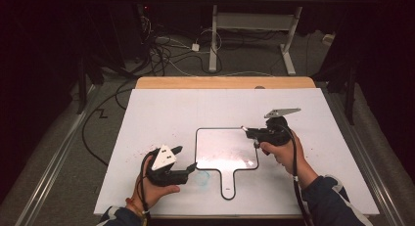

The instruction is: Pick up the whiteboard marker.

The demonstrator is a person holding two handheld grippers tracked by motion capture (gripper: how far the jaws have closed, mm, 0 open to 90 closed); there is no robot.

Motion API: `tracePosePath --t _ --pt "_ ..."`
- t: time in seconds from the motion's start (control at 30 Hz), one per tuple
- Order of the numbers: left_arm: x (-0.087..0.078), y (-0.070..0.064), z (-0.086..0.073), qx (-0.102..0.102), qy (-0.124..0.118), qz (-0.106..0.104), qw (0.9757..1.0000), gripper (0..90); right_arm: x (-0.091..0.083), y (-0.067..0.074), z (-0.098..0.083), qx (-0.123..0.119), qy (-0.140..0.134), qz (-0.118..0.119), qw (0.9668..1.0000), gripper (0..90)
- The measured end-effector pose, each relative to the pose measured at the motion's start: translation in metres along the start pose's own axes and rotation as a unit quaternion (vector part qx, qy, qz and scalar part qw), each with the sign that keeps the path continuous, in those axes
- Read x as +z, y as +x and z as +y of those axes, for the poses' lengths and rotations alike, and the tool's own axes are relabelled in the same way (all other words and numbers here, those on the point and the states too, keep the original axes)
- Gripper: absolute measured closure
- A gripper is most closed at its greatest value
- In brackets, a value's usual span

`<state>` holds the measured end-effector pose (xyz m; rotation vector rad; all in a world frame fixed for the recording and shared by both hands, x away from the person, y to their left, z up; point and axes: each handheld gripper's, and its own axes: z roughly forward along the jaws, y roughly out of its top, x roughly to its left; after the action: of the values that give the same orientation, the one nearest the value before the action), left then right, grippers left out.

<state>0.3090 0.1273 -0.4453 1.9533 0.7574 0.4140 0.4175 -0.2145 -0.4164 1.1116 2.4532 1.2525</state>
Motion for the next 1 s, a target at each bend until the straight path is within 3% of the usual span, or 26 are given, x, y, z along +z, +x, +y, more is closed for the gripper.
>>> tracePosePath --t 0.1,0.13,0.17,0.27,0.3,0.37,0.43,0.53,0.57,0.63,0.67,0.87,1.0 --pt "0.023 -0.016 0.024 -0.004 -0.017 -0.028 0.9994 26.6 -0.004 0.023 0.002 -0.021 -0.034 0.012 0.9991 81.1" --pt "0.023 -0.016 0.024 -0.004 -0.017 -0.028 0.9994 27.7 -0.005 0.028 0.002 -0.027 -0.041 0.017 0.9987 81.1" --pt "0.034 -0.024 0.034 -0.008 -0.028 -0.048 0.9984 27.9 -0.005 0.032 0.001 -0.028 -0.048 0.021 0.9983 81.2" --pt "0.046 -0.031 0.043 -0.019 -0.035 -0.058 0.9975 28.9 -0.006 0.045 -0.001 -0.035 -0.067 0.028 0.9967 81.1" --pt "0.056 -0.036 0.049 -0.032 -0.041 -0.067 0.9964 29.4 -0.006 0.049 -0.002 -0.039 -0.072 0.028 0.9963 81.1" --pt "0.06 -0.038 0.052 -0.038 -0.041 -0.065 0.9963 30.5 -0.007 0.054 -0.003 -0.039 -0.086 0.03 0.9951 81.1" --pt "0.07 -0.04 0.055 -0.066 -0.047 -0.076 0.9939 32.8 -0.009 0.059 -0.005 -0.041 -0.097 0.027 0.9941 81.1" --pt "0.076 -0.041 0.057 -0.078 -0.045 -0.076 0.993 34.8 -0.01 0.062 -0.007 -0.04 -0.108 0.03 0.9929 81.1" --pt "0.08 -0.042 0.057 -0.09 -0.046 -0.086 0.9912 35.3 -0.011 0.064 -0.008 -0.04 -0.118 0.029 0.9918 81.1" --pt "0.082 -0.043 0.058 -0.095 -0.046 -0.087 0.9907 37.1 -0.012 0.067 -0.01 -0.042 -0.124 0.03 0.9909 81.1" --pt "0.086 -0.044 0.058 -0.101 -0.046 -0.097 0.989 37.0 -0.012 0.068 -0.01 -0.044 -0.127 0.024 0.9906 81.1" --pt "0.092 -0.047 0.058 -0.098 -0.043 -0.088 0.9903 52.6 -0.011 0.069 -0.013 -0.036 -0.132 0.025 0.9902 81.1" --pt "0.092 -0.045 0.057 -0.083 -0.039 -0.088 0.9919 61.3 -0.012 0.071 -0.013 -0.042 -0.133 0.026 0.9899 81.1"
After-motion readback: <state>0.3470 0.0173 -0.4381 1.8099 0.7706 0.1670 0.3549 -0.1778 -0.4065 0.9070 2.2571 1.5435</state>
